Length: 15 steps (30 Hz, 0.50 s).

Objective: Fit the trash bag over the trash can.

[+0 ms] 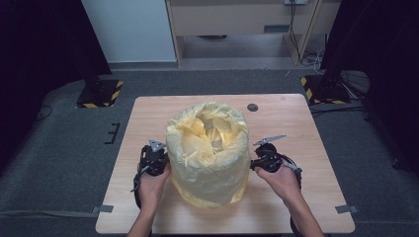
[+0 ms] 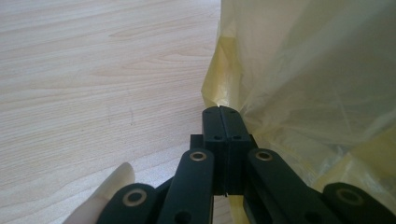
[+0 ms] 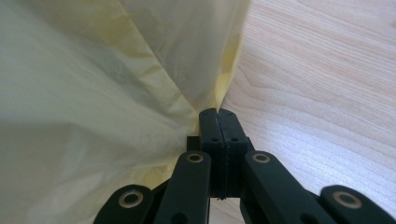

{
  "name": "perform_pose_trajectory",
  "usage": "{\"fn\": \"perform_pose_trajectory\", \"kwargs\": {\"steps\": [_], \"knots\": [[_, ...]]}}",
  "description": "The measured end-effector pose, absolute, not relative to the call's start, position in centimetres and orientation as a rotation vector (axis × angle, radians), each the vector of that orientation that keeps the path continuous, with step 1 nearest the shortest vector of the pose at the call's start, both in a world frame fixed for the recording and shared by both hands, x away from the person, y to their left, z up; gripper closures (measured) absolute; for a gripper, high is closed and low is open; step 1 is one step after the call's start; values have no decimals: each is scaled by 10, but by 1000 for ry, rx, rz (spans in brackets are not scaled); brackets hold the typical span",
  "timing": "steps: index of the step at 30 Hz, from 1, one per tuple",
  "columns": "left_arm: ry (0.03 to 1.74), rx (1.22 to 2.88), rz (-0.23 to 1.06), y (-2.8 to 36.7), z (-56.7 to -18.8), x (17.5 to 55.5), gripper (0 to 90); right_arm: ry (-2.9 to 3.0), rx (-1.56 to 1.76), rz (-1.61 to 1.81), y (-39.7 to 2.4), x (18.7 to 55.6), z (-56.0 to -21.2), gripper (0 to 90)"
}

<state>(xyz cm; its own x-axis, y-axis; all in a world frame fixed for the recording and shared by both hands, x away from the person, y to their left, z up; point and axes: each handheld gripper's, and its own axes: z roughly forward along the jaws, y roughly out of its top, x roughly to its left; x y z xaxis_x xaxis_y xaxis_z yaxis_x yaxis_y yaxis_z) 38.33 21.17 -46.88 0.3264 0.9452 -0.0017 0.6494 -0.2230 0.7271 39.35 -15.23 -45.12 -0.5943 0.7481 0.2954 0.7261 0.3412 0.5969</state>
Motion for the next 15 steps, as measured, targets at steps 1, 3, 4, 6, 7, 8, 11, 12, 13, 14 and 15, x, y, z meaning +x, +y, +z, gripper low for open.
{"fn": "perform_pose_trajectory", "kwargs": {"steps": [1, 3, 4, 6, 7, 8, 11, 12, 13, 14, 15], "knots": [[1401, 1963, 604, 212, -470, 384, 900, 2546, 1407, 1106, -153, 394, -452, 900], [1409, 1960, 603, 212, -472, 385, 900, 2543, 1411, 1104, -154, 395, -455, 900], [1411, 1963, 603, 212, -473, 386, 900, 2541, 1417, 1104, -155, 395, -456, 900], [1419, 1965, 599, 212, -475, 387, 900, 2540, 1423, 1101, -156, 397, -458, 900], [1420, 1969, 602, 211, -477, 387, 900, 2536, 1428, 1105, -156, 397, -459, 900], [1415, 1974, 605, 210, -478, 387, 900, 2536, 1436, 1104, -157, 398, -460, 900], [1413, 1968, 612, 208, -479, 387, 900, 2531, 1446, 1115, -158, 399, -463, 900], [1416, 1962, 613, 208, -479, 387, 900, 2530, 1442, 1114, -158, 399, -463, 900], [1416, 1964, 612, 208, -479, 388, 900, 2527, 1450, 1112, -158, 399, -464, 900], [1418, 1964, 612, 208, -479, 389, 900, 2526, 1453, 1111, -158, 399, -464, 900], [1418, 1968, 609, 208, -480, 389, 900, 2526, 1455, 1111, -159, 400, -465, 900]]}}
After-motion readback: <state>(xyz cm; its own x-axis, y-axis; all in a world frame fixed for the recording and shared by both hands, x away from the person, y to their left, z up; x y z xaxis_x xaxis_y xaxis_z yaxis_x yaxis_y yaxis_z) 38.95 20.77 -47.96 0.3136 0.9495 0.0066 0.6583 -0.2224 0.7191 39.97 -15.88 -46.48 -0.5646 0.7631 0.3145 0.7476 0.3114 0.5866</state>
